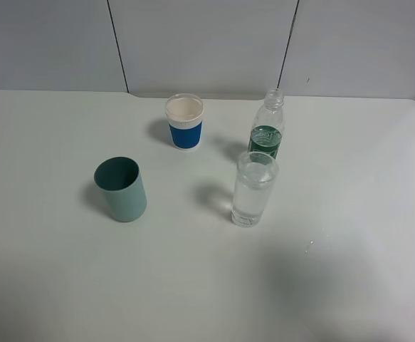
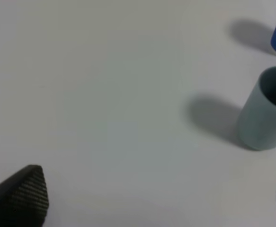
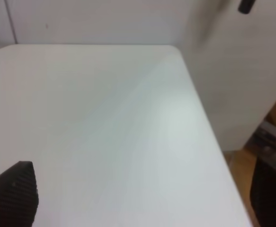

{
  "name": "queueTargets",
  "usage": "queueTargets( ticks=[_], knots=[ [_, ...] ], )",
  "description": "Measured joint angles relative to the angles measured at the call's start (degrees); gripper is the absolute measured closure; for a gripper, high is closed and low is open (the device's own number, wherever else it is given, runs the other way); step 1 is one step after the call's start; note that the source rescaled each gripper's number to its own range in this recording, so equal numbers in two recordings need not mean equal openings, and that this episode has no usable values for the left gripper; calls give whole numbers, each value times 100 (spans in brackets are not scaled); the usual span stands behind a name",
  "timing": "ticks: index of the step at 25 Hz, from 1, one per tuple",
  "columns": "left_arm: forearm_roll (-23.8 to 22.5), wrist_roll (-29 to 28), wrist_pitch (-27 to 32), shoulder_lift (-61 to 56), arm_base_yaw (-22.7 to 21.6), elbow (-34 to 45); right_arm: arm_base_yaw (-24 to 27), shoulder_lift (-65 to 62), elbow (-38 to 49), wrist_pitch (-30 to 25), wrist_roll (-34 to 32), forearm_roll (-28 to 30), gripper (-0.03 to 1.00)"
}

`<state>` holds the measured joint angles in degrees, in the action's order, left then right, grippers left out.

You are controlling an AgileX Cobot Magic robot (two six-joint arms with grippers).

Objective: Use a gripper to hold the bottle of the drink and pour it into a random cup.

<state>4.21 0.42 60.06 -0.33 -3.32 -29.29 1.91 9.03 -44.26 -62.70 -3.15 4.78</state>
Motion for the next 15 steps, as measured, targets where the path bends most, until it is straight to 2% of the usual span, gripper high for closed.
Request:
queueTargets(
  ticks=[5,15],
  knots=[
    [0,0,0,0,0,0,0,-419,747,211,72,-562,9],
    [0,0,0,0,0,0,0,-860,1354,220,220,-827,9]
  ],
)
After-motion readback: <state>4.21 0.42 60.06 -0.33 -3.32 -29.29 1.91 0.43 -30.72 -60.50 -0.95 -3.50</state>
